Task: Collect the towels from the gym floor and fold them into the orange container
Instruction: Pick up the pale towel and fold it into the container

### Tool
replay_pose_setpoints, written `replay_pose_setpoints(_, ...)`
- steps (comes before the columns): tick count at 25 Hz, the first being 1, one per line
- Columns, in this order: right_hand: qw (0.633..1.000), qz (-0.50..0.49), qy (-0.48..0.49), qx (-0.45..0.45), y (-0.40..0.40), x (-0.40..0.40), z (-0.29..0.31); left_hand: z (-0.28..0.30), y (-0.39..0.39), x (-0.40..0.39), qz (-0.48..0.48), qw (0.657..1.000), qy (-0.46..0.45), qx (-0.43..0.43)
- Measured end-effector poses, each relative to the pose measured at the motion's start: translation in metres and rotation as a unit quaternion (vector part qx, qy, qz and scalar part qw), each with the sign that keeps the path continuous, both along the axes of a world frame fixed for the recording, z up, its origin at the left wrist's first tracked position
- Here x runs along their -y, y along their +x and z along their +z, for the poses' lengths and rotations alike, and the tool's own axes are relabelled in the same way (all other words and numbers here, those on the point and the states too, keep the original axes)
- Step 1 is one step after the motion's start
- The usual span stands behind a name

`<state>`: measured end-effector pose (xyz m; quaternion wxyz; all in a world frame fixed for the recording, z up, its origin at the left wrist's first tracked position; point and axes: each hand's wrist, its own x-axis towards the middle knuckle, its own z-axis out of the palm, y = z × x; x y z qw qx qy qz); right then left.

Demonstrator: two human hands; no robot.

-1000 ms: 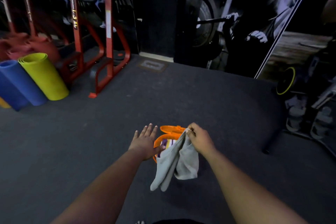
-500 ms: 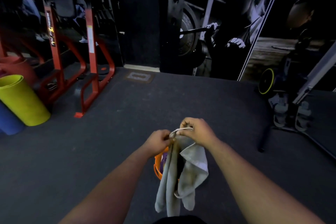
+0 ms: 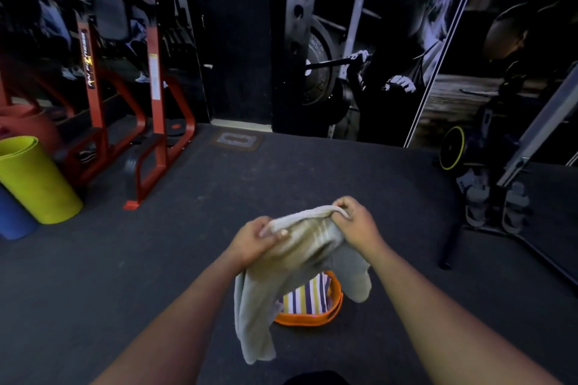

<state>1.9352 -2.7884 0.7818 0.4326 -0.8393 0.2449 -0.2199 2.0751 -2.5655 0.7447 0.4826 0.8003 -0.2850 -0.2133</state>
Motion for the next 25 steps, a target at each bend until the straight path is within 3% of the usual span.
replay_pose_setpoints(2,0.999,0.022,-0.016,0.018,0.005,-0.007,0.011,0.017,-0.012,0.009,-0.076,0.997,0.02,-0.013)
replay_pose_setpoints(3,0.999,0.031,-0.026,0.016,0.004,-0.005,0.013,0.024,-0.016,0.012,-0.067,0.998,-0.001,-0.012)
replay_pose_setpoints(5,0.99,0.068,-0.105,-0.07,-0.005,0.007,0.011,0.031,-0.015,0.011,0.037,0.994,-0.103,-0.029)
replay_pose_setpoints(7,0.948,0.093,-0.245,-0.181,-0.02,0.021,0.003,0.031,-0.006,0.003,0.164,0.956,-0.224,-0.091)
replay_pose_setpoints(8,0.946,0.089,-0.264,-0.165,-0.026,0.025,-0.003,0.028,-0.001,-0.002,0.198,0.941,-0.25,-0.115)
replay_pose_setpoints(10,0.981,0.072,-0.17,-0.056,-0.031,0.021,-0.009,0.026,-0.002,-0.004,0.205,0.952,-0.209,-0.095)
replay_pose_setpoints(12,0.995,0.093,-0.042,-0.005,-0.019,0.008,-0.003,0.03,-0.018,0.004,0.117,0.979,-0.141,-0.086)
replay_pose_setpoints(16,0.992,0.124,-0.025,0.019,0.004,-0.018,0.012,0.019,-0.043,0.02,-0.103,0.98,-0.064,-0.161)
replay_pose_setpoints(21,0.986,0.162,-0.042,-0.003,0.014,-0.013,0.017,0.021,-0.039,0.029,-0.04,0.997,-0.07,0.022)
replay_pose_setpoints(23,0.987,0.151,-0.058,-0.003,0.014,-0.012,0.017,0.028,-0.036,0.03,-0.031,0.994,-0.102,0.024)
replay_pose_setpoints(25,0.989,0.135,-0.056,0.006,0.012,-0.006,0.019,0.029,-0.029,0.031,-0.031,0.991,-0.127,-0.032)
